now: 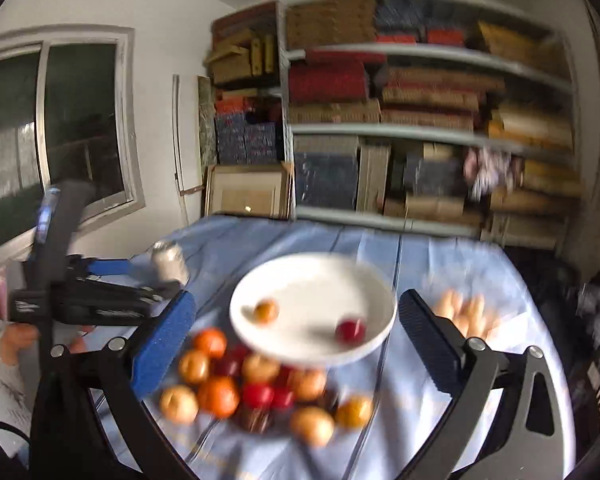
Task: Organize fruits
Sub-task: 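Carry the orange and red apple into the white dish and open both tools, then grasp the yellow apple with the left tool while the right tool grasps the pale pear, then carry the yellow apple and pale pear into the white dish and release both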
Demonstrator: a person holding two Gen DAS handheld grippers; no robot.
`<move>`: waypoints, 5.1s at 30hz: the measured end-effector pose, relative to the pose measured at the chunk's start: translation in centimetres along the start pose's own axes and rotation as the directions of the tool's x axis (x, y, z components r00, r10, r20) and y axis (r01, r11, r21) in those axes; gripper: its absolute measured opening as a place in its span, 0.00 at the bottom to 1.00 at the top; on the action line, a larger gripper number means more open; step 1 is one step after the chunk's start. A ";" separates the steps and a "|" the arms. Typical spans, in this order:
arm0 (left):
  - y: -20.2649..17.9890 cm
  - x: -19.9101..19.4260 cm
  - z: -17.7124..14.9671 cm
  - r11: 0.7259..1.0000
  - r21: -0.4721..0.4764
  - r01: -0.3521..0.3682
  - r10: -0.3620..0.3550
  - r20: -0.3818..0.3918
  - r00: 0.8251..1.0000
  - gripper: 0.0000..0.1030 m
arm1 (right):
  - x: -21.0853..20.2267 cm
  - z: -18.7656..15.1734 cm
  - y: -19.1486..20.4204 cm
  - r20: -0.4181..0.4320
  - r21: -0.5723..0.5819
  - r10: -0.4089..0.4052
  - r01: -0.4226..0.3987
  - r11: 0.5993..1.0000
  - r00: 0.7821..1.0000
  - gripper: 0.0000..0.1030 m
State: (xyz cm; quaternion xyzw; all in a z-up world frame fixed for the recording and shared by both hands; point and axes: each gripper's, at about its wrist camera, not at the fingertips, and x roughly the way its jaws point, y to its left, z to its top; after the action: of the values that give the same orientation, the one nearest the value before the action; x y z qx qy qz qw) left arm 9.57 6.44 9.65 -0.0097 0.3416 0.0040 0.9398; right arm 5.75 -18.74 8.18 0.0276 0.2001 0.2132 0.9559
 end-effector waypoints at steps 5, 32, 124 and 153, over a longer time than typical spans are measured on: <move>1.2 0.5 -6.3 0.994 -0.087 0.066 -0.073 -0.088 0.993 0.96 | 1.3 -5.2 -2.9 -0.096 0.142 0.020 -0.006 0.990 0.995 0.96; -2.4 3.5 -10.4 0.996 0.065 0.058 -0.047 -0.160 0.986 0.96 | 4.4 -7.0 -3.4 -0.252 0.132 -0.054 0.090 0.987 0.966 0.96; -2.2 12.8 5.4 1.000 -0.002 0.022 -0.022 -0.142 0.990 0.45 | 15.3 1.5 -2.8 -0.276 0.145 0.058 -0.018 0.989 0.960 0.43; -2.6 19.5 6.4 0.997 -0.028 0.070 -0.073 -0.162 0.984 0.46 | 19.4 0.2 -3.6 -0.340 0.074 0.004 0.022 0.997 0.941 0.51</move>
State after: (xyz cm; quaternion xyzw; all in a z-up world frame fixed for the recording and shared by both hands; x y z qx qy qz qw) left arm 28.65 4.03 2.11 -0.0325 0.4168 -0.0268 0.9080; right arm 23.34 -13.90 0.63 0.0260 0.3700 0.2024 0.9063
